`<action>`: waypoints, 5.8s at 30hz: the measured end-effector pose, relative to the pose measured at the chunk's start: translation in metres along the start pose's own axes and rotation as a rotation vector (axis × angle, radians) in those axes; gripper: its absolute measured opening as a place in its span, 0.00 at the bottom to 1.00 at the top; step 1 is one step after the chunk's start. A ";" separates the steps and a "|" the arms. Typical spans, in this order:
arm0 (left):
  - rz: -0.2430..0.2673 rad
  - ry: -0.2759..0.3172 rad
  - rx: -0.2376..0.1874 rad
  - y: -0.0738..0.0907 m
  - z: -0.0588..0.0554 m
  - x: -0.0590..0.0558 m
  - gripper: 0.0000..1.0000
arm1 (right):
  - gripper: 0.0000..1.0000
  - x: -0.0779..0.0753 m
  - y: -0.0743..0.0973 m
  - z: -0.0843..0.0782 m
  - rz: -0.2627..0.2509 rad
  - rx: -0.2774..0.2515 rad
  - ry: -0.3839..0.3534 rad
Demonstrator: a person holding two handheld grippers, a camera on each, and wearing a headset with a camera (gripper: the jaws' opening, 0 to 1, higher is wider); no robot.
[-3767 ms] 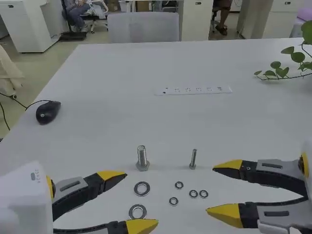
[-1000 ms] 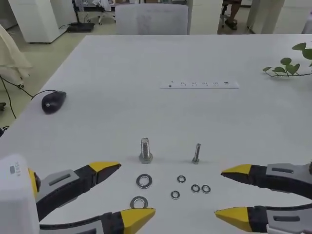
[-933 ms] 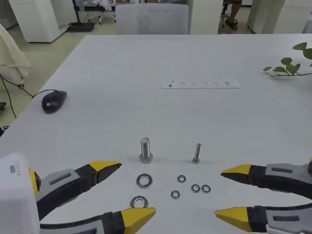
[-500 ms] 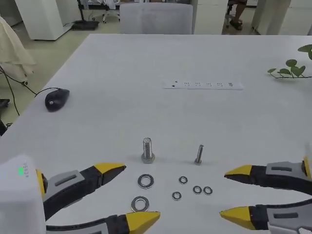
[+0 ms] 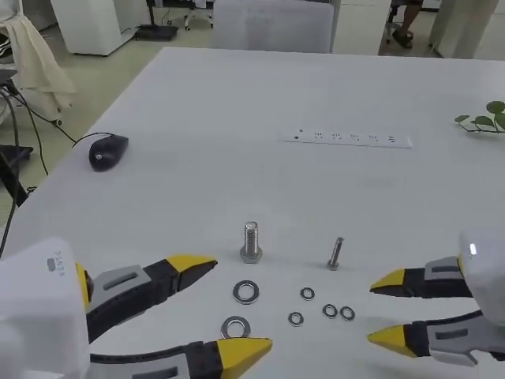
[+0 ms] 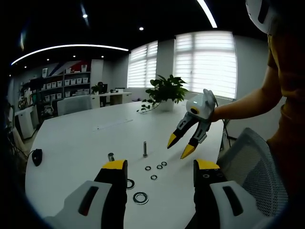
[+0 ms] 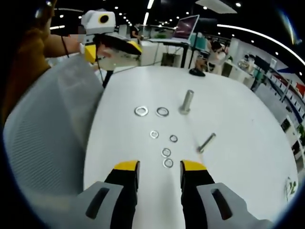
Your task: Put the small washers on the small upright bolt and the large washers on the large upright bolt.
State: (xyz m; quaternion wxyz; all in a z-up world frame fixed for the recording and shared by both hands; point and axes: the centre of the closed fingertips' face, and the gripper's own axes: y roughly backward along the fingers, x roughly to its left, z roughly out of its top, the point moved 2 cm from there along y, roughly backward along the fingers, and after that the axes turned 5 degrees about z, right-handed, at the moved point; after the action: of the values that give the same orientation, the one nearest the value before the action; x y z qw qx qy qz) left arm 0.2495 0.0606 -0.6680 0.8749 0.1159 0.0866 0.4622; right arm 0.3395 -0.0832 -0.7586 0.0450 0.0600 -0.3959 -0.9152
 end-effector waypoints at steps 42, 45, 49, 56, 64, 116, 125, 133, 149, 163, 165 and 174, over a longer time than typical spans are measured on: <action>0.029 -0.001 -0.015 0.000 0.005 0.006 0.55 | 0.20 -0.021 -0.046 -0.022 0.242 0.382 0.120; 0.031 0.002 -0.016 0.000 0.005 0.006 0.55 | 0.19 -0.020 -0.046 -0.023 0.246 0.393 0.139; 0.029 0.000 -0.016 0.000 0.005 0.006 0.55 | 0.15 -0.020 -0.046 -0.023 0.241 0.404 0.149; 0.026 -0.003 -0.020 0.000 0.006 0.005 0.55 | 0.14 -0.020 -0.046 -0.023 0.228 0.417 0.132; 0.025 -0.004 -0.022 0.001 0.007 0.003 0.55 | 0.12 -0.021 -0.046 -0.022 0.217 0.414 0.112; -0.009 -0.005 -0.009 -0.005 0.003 0.002 0.54 | 0.12 -0.094 -0.021 0.027 0.088 0.406 0.093; -0.008 -0.008 -0.012 -0.004 0.003 0.003 0.54 | 0.12 -0.091 -0.032 0.021 0.100 0.421 0.099; -0.007 -0.009 -0.012 -0.004 0.004 0.005 0.54 | 0.12 -0.094 -0.044 0.012 0.108 0.431 0.102; -0.005 -0.005 -0.003 -0.007 0.001 0.006 0.54 | 0.13 -0.093 -0.057 -0.005 0.118 0.431 0.115; -0.003 -0.009 0.000 -0.006 0.003 0.003 0.54 | 0.17 -0.088 -0.049 -0.008 0.118 0.422 0.103; -0.002 -0.011 0.000 -0.005 0.003 0.003 0.54 | 0.17 -0.087 -0.045 -0.008 0.114 0.417 0.097; -0.011 -0.036 -0.001 -0.001 0.009 -0.004 0.54 | 0.18 -0.072 -0.029 -0.017 0.100 0.410 0.040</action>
State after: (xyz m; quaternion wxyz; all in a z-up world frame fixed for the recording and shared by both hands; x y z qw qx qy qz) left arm 0.2500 0.0554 -0.6589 0.8790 0.1231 0.0710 0.4551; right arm 0.4120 -0.0664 -0.7858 0.0853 0.0664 -0.5755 -0.8106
